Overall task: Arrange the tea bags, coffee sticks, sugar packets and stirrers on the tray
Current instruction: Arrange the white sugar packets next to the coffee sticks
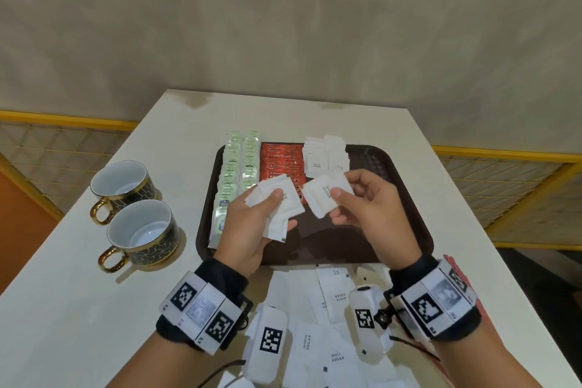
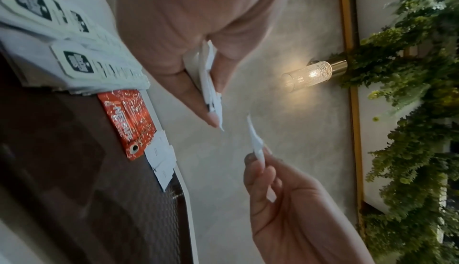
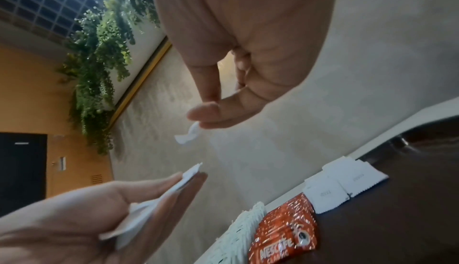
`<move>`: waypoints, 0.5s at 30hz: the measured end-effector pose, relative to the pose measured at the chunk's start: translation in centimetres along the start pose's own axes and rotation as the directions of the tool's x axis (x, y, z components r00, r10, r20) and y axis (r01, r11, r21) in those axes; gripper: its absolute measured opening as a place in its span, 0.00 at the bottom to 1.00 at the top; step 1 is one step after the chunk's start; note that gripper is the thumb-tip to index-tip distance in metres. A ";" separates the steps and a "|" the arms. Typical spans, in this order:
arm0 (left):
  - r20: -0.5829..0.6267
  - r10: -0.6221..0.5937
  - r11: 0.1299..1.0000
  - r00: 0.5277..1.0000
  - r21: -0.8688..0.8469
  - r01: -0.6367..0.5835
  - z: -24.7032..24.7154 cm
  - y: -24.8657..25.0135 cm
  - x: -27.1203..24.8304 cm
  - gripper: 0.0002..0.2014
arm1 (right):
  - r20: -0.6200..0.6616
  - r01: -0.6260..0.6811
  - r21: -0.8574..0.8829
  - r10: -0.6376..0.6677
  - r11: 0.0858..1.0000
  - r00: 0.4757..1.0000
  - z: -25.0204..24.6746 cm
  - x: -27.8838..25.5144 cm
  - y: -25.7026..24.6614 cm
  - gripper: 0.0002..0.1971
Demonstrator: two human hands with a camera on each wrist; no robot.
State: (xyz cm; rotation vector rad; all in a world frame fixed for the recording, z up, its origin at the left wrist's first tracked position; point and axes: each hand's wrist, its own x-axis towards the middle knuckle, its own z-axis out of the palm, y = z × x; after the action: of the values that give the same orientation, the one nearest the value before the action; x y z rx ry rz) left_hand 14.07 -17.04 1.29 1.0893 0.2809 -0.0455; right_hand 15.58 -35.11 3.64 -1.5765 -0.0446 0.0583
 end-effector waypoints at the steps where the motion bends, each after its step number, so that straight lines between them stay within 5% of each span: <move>1: 0.001 0.013 1.000 1.000 -0.016 -0.013 0.2 -0.1 -0.1 0.13 | 0.036 -0.011 0.008 0.011 1.000 0.999 0.3 -0.4 0.2 0.05; 6: 0.016 0.062 0.998 0.998 -0.031 -0.062 1.5 -0.8 -0.8 0.14 | 0.120 -0.019 -0.022 0.022 1.000 0.993 1.9 -1.5 1.6 0.08; 15: 0.153 -0.078 0.980 0.985 0.193 0.048 -0.1 -1.0 -1.8 0.15 | -0.004 0.010 0.039 -0.010 0.999 1.000 1.6 -1.6 1.2 0.01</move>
State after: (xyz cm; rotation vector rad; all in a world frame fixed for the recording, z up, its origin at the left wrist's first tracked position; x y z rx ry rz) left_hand 12.10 -17.60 0.80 1.2571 0.1691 -0.2194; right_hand 13.89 -33.62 2.44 -1.5377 -0.0480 0.0480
